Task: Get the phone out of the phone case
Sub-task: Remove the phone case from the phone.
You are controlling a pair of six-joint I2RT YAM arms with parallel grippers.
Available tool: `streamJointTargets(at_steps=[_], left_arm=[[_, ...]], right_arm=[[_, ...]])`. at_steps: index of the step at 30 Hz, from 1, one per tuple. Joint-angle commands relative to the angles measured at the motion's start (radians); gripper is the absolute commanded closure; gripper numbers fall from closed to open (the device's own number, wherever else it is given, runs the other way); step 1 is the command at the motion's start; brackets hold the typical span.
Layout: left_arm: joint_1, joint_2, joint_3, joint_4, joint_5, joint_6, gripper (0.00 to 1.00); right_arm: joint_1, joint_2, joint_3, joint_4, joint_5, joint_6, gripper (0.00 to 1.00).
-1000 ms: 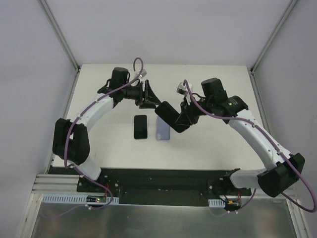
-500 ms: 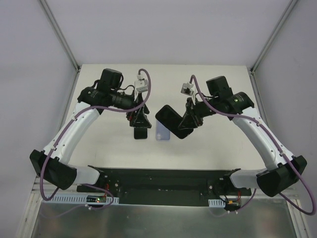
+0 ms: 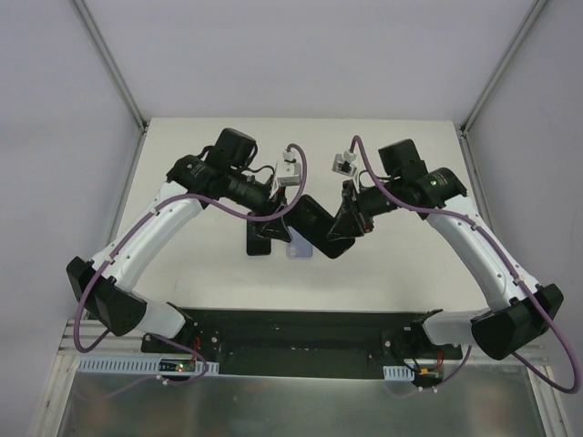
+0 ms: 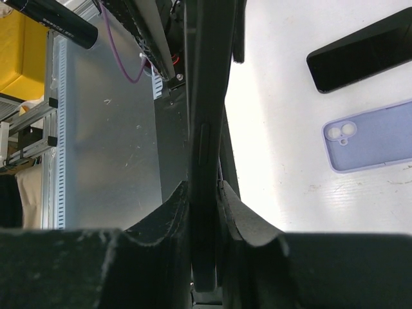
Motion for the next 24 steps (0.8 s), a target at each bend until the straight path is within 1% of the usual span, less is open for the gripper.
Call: streamJointTargets(at_steps=[1,2,4,6,8,12,16,20,24], left_arm=[[-0.022,0.012,0.04,-0.011,0.032,0.029,0.55],[-0.024,0.015,0.037,-0.011,0.033,0.031,0.61],[-0.024,0.02,0.037,-0.007,0.041,0.029,0.67],[-0.024,0.023,0.036,-0.006,0.053,0.035,0.81],[-0.025,0.02,0.03,-0.006,0.064,0.047,0.99],[-0.033,-0.002,0.002,-0.006,0.101,0.11,1.0],[-0.057,-0.04,-0.038,-0.006,0.141,0.221,1.0],[-0.117,-0.069,-0.05,-0.006,0.064,0.322,1.0],[-0.148,-0.056,-0.006,-0.006,0.033,0.354,1.0]], right_arm=[[-0.003,-0.026,-0.01,0.062,-0.094,0.002,1.0],[-0.001,-0.027,-0.014,0.066,-0.095,0.005,1.0],[-0.003,-0.026,-0.026,0.079,-0.103,0.012,1.0],[-0.01,-0.027,-0.04,0.097,-0.121,0.026,1.0],[-0.028,-0.026,-0.049,0.118,-0.144,0.046,1.0],[-0.05,-0.018,-0.071,0.164,-0.209,0.086,1.0],[-0.061,0.009,-0.083,0.197,-0.267,0.12,1.0],[-0.068,0.042,-0.092,0.238,-0.325,0.161,1.0],[-0.07,0.066,-0.089,0.244,-0.371,0.175,1.0]])
